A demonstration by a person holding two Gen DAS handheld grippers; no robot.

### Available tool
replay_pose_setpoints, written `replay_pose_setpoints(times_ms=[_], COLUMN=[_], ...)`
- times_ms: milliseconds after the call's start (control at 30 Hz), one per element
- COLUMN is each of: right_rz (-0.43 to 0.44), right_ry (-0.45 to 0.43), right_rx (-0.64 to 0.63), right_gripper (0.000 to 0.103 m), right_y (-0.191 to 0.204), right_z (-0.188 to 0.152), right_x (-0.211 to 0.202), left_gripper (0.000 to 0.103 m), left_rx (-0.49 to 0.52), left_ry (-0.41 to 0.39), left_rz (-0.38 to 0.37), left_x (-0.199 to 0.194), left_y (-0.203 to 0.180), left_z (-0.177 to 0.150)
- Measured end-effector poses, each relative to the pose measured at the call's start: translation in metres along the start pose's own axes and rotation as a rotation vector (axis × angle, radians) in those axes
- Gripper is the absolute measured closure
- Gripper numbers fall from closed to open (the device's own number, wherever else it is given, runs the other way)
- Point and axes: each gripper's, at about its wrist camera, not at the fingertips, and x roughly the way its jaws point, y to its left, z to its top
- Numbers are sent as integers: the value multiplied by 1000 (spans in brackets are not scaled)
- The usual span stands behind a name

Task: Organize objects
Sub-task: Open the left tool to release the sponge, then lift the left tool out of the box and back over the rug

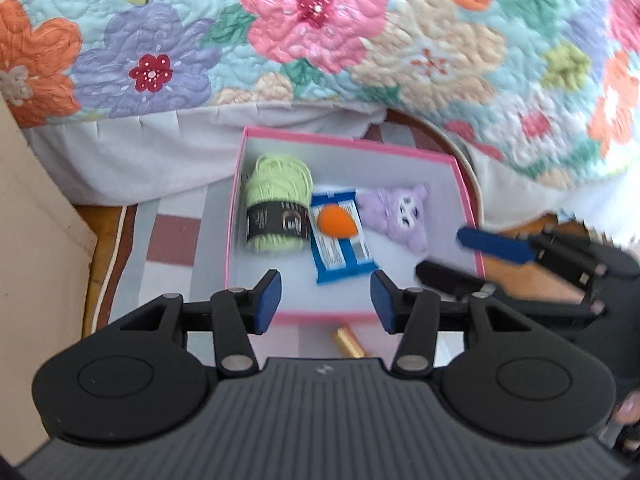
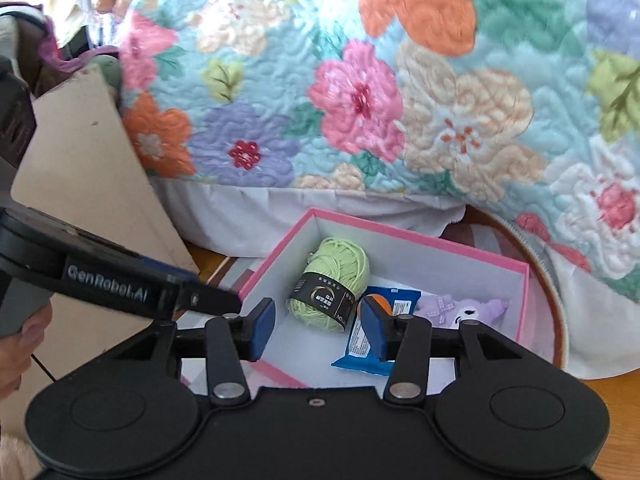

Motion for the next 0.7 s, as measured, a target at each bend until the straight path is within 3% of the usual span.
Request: replay_pose_setpoints(times_ms=[100,167,300,500,700], right_rz=[13,12,-69,-62,-31], right_ry=[-52,-109,-229,-155,-144], right_rx=[23,43,48,121,151], right_gripper=[39,25,22,18,15], right_y=[-1,-3,-8,-33,-39], right_z=[-2,-3,-3,0,-24], right_x=[-27,-45,-74,-92,-111], left_gripper=[49,46,41,41,41], left_rx=[43,64,110,144,174], left_ry=[-3,-10,-22,3,-12], left_rz=[9,15,38,37,41], left_x=[-17,-28,-46,-61,-75], left_y=[-10,-16,-27,-37,-46], left_z=[-13,-21,-35,-58,-80])
